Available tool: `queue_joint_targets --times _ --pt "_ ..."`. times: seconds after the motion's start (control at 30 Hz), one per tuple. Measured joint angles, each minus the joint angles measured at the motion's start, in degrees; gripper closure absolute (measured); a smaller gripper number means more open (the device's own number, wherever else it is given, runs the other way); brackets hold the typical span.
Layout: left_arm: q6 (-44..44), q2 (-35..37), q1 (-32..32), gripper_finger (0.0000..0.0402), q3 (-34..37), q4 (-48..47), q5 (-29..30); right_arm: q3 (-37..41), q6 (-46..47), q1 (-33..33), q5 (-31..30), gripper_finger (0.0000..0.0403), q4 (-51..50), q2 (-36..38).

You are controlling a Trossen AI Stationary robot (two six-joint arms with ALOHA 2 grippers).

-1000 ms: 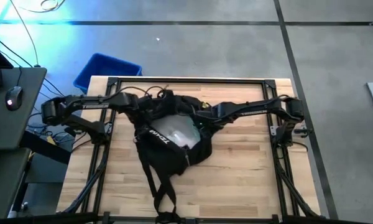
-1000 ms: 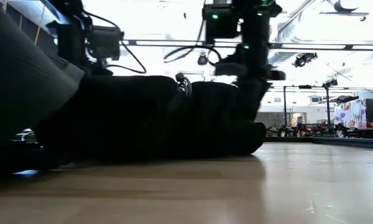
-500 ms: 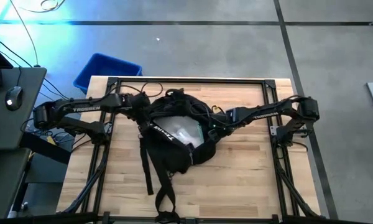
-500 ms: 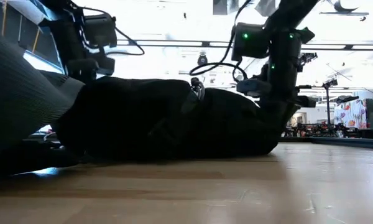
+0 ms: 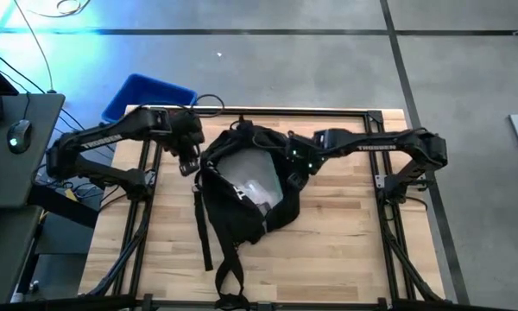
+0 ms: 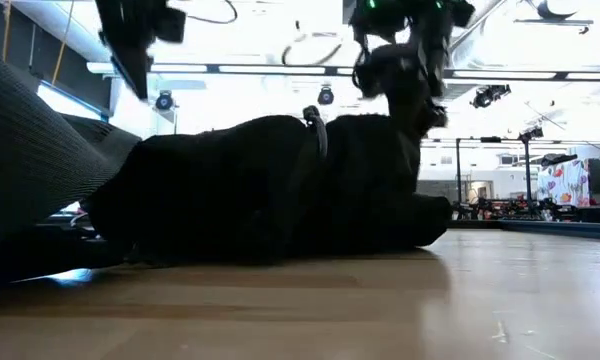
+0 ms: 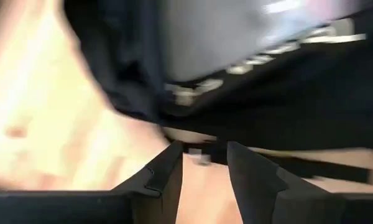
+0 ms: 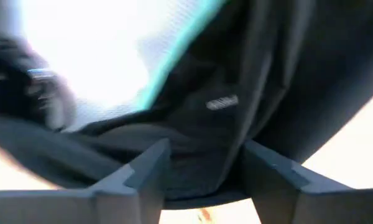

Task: Unpack backpack
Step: Remove the cellphone from the backpack

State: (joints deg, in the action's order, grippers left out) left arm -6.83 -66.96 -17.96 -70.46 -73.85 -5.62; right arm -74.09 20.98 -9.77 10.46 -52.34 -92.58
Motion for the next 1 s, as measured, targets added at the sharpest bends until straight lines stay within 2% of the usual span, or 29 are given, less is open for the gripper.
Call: queue_joint_targets --times 0.1,0.17,0.27,0.47,0.57,0.77,1.0 --pt "-5.9 1.2 4.5 0.0300 -0.4 1.0 -10.5 -4.9 -6.8 0.0 3.4 0.0184 -1.3 0.0" --pt "-10.7 1.5 8.9 0.0305 0.7 3.2 -13.6 -7.6 -10.0 0.1 5.6 0.0175 -1.3 0.0" --pt "-18.4 1.5 16.7 0.0313 2.8 9.1 -13.3 -9.4 -13.5 1.0 11.4 0.0168 0.2 0.1" --pt "-30.4 1.4 28.0 0.0326 10.9 33.2 -9.6 -9.5 -17.1 5.2 20.7 0.0167 3.7 -3.7" --pt "-33.9 1.0 31.2 0.0328 15.1 41.6 -7.1 -9.5 -16.5 7.5 22.1 0.0167 6.7 -8.2" --pt "-38.1 -1.9 37.2 0.0328 23.6 56.4 -6.5 -9.5 -10.2 9.8 24.0 0.0167 15.9 -16.0" --pt "-42.5 -9.6 43.0 0.0328 28.7 75.3 -1.5 -9.4 -4.0 6.9 22.8 0.0167 16.4 -17.6"
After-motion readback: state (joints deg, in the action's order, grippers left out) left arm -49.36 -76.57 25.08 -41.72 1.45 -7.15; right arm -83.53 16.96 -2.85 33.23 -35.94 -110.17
